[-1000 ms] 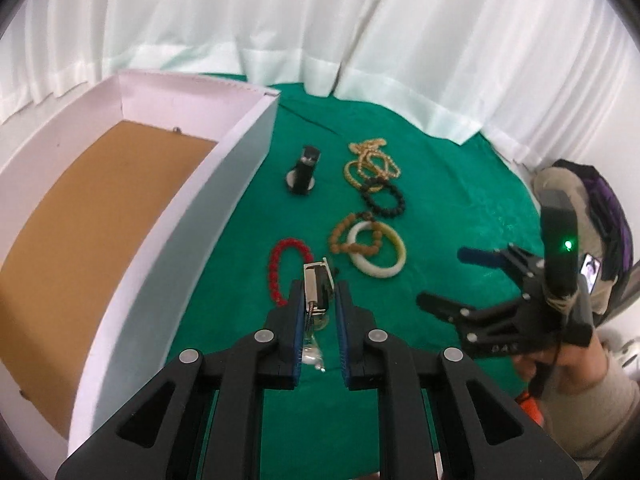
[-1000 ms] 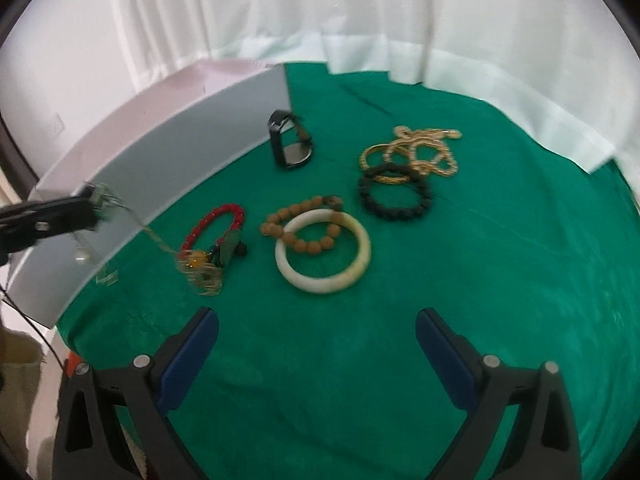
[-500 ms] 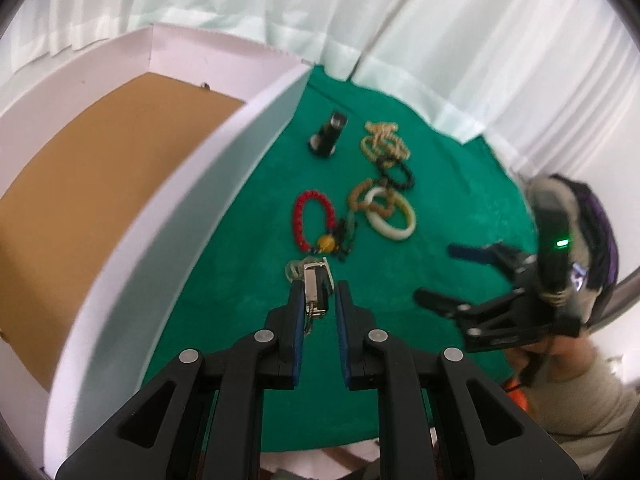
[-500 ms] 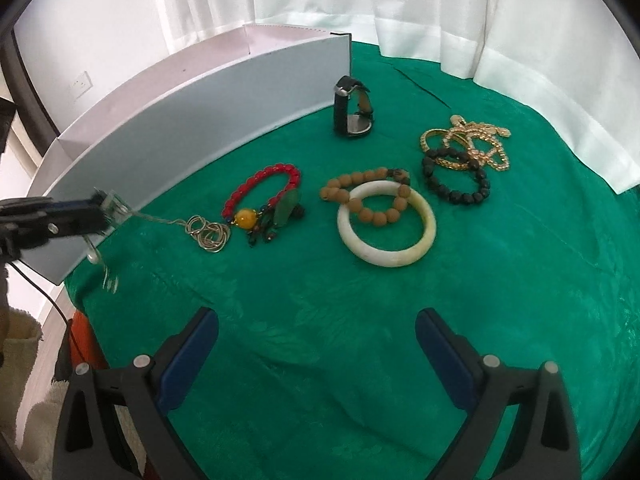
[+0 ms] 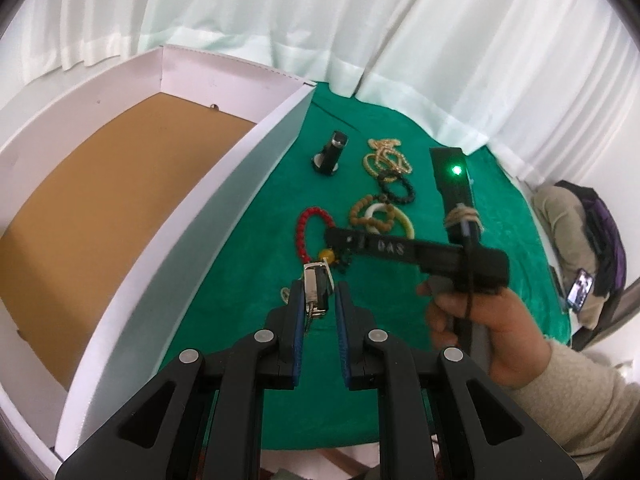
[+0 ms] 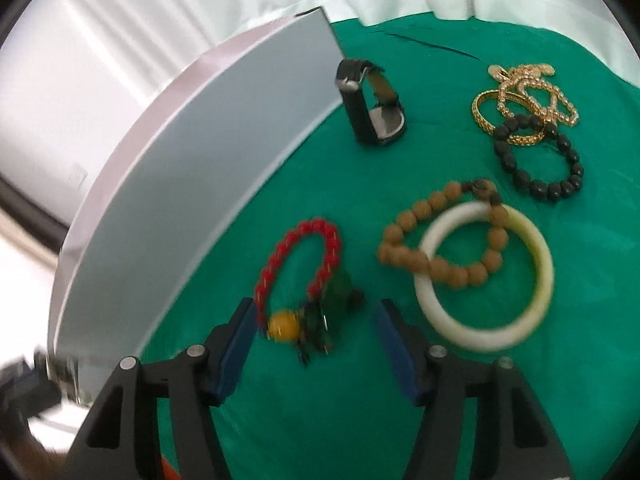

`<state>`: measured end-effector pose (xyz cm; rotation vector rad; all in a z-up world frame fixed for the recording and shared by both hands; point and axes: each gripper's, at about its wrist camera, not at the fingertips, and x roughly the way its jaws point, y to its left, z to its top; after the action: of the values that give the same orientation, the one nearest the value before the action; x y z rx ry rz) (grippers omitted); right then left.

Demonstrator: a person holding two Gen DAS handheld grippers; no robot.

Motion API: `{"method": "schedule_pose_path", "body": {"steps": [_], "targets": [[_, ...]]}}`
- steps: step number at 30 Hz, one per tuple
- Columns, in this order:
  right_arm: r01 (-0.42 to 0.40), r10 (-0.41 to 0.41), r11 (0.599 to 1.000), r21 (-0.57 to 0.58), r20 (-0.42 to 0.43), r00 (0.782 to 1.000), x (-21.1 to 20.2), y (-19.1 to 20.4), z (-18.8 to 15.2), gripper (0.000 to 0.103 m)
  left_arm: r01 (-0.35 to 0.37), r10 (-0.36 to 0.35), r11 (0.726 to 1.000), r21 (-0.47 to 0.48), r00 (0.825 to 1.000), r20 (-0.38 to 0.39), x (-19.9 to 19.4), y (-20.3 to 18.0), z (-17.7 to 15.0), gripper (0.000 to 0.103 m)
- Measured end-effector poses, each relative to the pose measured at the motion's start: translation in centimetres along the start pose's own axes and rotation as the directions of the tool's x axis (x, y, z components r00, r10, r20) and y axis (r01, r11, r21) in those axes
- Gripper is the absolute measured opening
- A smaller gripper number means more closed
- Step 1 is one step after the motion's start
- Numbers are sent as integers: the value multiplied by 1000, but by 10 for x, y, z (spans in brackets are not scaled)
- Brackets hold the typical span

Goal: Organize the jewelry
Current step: 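Grasp the green jade pendant with the right tool while the left tool holds the charms, then carry charms and pendant into the white box while opening both tools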

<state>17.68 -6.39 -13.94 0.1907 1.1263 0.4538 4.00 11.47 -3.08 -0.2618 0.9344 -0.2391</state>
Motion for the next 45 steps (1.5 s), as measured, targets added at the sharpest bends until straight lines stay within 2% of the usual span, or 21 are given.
{"method": "schedule_pose_path", "body": {"steps": [2, 5, 6, 12, 15, 20, 23, 24, 28, 32, 37, 40, 42, 43, 44, 45], "targets": [[-5, 5, 999, 47, -6, 1000, 3, -5, 2, 21, -3, 3, 1000, -3, 1000, -1, -1, 1, 0, 13], [-12, 11, 998, 56, 15, 1000, -10, -6, 2, 19, 0, 0, 1000, -12, 1000, 5, -4, 2, 1, 13], [-25, 24, 998, 55, 22, 999, -18, -5, 1, 15, 0, 0, 1000, -16, 1000, 8, -6, 2, 2, 13], [-56, 58, 998, -25, 66, 996, -66, 12, 16, 15, -8, 9, 1000, -29, 999, 40, -30, -4, 12, 13], [-75, 84, 993, -92, 95, 992, -97, 31, 30, 15, 15, -12, 999, -45, 998, 66, -53, -7, 23, 13], [-142, 174, 964, -226, 127, 977, -141, 81, 58, 15, 33, -25, 998, -59, 989, 143, -104, -5, 49, 13], [-188, 234, 937, -296, 128, 964, -154, 123, 77, 15, 12, 2, 998, -68, 979, 206, -139, 5, 66, 13], [-198, 249, 926, -323, 126, 960, -154, 140, 84, 15, -15, 32, 997, -72, 973, 229, -148, 10, 72, 13], [-234, 291, 887, -399, 88, 953, -129, 188, 96, 15, -131, 157, 985, -112, 950, 270, -161, 38, 84, 13], [-248, 277, 871, -423, 8, 961, -75, 218, 97, 15, -250, 287, 951, -184, 933, 215, -132, 81, 78, 13], [-220, 208, 877, -427, -73, 975, -7, 222, 86, 15, -310, 345, 909, -278, 934, 88, -75, 136, 52, 13], [-191, 162, 880, -435, -103, 981, 17, 219, 76, 15, -353, 379, 886, -299, 925, 32, -54, 156, 36, 13], [-153, 124, 880, -449, -93, 988, 23, 218, 71, 18, -379, 401, 876, -300, 916, 13, -48, 161, 26, 14], [-138, 111, 880, -454, -86, 990, 22, 217, 71, 19, -394, 416, 869, -299, 909, 11, -49, 160, 23, 17], [-130, 106, 881, -456, -78, 991, 20, 216, 71, 27, -408, 431, 863, -296, 902, 13, -49, 158, 23, 32], [-126, 106, 884, -451, -69, 992, 15, 215, 70, 39, -420, 446, 857, -298, 895, 24, -53, 156, 22, 55]]}}
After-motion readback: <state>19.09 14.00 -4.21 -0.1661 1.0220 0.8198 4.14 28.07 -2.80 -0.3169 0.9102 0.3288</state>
